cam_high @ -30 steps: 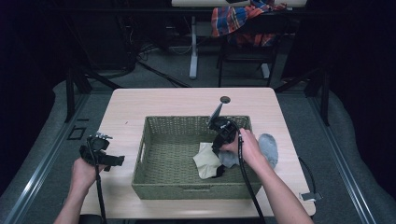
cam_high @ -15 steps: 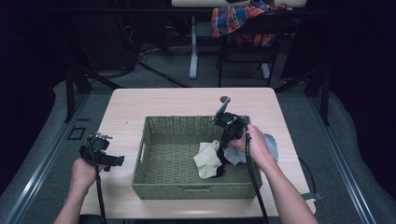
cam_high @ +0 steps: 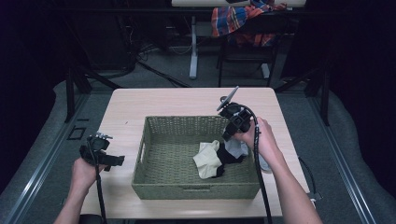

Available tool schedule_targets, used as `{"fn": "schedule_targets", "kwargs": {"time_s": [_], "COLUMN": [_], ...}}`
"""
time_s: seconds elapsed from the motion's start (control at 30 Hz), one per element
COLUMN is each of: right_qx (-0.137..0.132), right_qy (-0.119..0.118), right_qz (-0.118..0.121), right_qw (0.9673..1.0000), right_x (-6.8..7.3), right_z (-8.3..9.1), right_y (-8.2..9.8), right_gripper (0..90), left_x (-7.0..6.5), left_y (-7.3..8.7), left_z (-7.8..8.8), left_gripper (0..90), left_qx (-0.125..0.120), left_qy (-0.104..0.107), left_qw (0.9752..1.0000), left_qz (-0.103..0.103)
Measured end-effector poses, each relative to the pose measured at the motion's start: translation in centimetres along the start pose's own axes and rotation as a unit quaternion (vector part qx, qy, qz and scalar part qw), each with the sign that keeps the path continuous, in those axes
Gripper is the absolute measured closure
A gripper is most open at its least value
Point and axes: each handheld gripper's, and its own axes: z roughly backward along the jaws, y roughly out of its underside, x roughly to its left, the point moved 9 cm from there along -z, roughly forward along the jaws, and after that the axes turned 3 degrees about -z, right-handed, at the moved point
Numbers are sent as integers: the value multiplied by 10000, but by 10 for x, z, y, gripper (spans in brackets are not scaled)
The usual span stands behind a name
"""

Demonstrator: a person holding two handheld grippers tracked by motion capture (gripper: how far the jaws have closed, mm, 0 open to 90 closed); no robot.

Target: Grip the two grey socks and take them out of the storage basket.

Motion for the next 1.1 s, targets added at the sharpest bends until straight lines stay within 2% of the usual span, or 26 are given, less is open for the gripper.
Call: {"fn": "schedule_targets", "kwargs": {"time_s": [0.23, 0.4, 0.47, 0.67, 0.93, 1.1], "right_qx": [-244, -344, -393, -506, -705, -760], "right_qy": [-19, 12, -7, 14, 70, 92], "right_qz": [75, 156, 119, 108, 98, -20], "right_qw": [9997, 9993, 9992, 9987, 9974, 9971], "right_x": [9, 12, 13, 11, 8, -2], "right_z": [23, 33, 36, 44, 64, 72], "right_y": [-4, -5, -5, -4, 0, 7], "right_gripper": [800, 800, 800, 801, 802, 802], "left_x": [-1, -1, -1, -1, -1, -1], "left_y": [0, 0, 0, 0, 0, 0], "left_z": [0, 0, 0, -1, -1, 0], "left_gripper": [2, 2, 2, 2, 2, 2], "left_qx": [-5, -7, -7, -9, 6, 12], "left_qy": [20, 21, 22, 28, 46, 46], "left_qw": [10000, 10000, 10000, 10000, 10000, 10000], "left_qz": [-12, 1, 2, 3, 3, 17]}}
